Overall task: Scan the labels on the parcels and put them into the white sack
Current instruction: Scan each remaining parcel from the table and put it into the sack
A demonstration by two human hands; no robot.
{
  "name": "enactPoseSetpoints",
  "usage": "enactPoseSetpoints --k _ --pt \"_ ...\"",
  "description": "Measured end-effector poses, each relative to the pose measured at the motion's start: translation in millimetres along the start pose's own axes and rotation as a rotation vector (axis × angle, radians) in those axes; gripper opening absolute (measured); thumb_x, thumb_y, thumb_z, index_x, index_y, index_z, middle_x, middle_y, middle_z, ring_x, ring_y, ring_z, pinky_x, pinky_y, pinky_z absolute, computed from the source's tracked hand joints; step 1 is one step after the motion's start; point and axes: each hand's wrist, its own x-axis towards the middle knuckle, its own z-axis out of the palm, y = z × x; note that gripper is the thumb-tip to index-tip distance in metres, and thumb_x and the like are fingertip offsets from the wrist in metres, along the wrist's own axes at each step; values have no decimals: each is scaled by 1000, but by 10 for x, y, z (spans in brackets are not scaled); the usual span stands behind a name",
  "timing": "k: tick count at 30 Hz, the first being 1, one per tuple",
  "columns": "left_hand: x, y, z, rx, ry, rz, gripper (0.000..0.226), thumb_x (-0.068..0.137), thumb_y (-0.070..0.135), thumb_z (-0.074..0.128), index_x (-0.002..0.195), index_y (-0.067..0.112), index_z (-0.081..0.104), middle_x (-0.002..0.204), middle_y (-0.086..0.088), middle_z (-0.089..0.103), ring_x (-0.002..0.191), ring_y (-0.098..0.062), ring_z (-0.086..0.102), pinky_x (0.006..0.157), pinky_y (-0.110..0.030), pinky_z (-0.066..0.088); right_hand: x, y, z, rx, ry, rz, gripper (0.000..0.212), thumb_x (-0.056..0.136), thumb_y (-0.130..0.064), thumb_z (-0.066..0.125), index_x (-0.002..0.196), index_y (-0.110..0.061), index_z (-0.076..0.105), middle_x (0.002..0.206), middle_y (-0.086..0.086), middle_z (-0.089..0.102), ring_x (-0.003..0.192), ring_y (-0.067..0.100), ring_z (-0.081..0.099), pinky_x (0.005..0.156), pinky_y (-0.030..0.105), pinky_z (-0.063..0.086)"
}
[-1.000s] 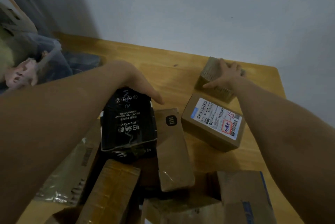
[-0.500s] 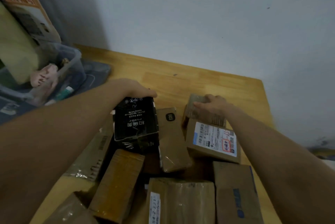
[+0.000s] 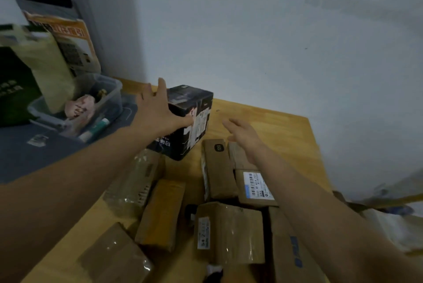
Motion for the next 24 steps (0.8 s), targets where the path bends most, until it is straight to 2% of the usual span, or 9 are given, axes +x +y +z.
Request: enactPoseSetpoints --k 2,4,8,10,12,16,18,21,24 --pt "-343 11 -67 -72 146 161 118 66 57 76 153 18 7 151 -11 20 138 -30 14 111 -47 22 -298 -188 114 211 -133 52 90 71 -67 68 145 -25 38 145 13 43 124 31 50 98 42 45" --pt "-714 49 -136 -57 263 340 115 67 54 77 152 7 16 143 -17 29 131 -31 24 110 -43 25 -551 -292 174 409 -287 91 107 56 -70 73 146 -28 33 148 17 37 131 39 42 102 53 42" --pt "-1367 106 -205 46 394 452 114 65 55 78 147 -4 25 141 -29 32 132 -42 28 111 -53 27 -1003 -272 194 736 -482 110 99 57 -65 75 140 -26 38 136 22 46 120 45 50 100 61 41" --pt "-1636 152 -231 -12 381 324 121 64 59 77 151 3 14 150 -25 22 138 -37 17 113 -50 17 -1237 -174 196 797 -519 116 91 55 -68 73 133 -31 47 135 21 47 120 40 51 97 51 46" --pt "-1870 138 -247 -166 331 113 127 60 60 79 153 13 7 152 -13 21 140 -31 17 114 -49 20 -1462 -46 164 814 -538 114 73 57 -69 71 121 -35 55 134 19 49 118 33 52 92 41 45" --pt "-2433 -65 -321 -446 375 -181 114 45 69 78 141 29 31 138 -4 46 129 -25 42 104 -48 42 -1867 235 106 706 -574 80 44 81 -45 69 120 -30 53 126 16 61 114 28 58 101 42 42" --pt "-2750 -175 -331 -664 434 -324 101 43 65 82 126 26 41 123 1 56 116 -21 55 88 -39 51 -2051 388 166 560 -483 20 31 86 -28 70 115 -21 63 115 10 68 105 22 63 90 35 50" --pt "-3145 -308 -338 -1001 515 -561 83 55 51 84 121 16 47 112 0 62 95 -15 63 66 -26 48 -2313 736 329 316 -293 36 5 87 -16 68 86 -12 69 82 6 70 65 10 63 54 21 48" --pt "-3453 -451 -325 -1101 578 -733 74 64 48 81 120 12 48 101 -1 63 84 -11 61 58 -23 43 -2470 1301 563 208 -155 242 7 88 -13 63 86 -6 64 75 7 63 62 16 59 54 27 48"
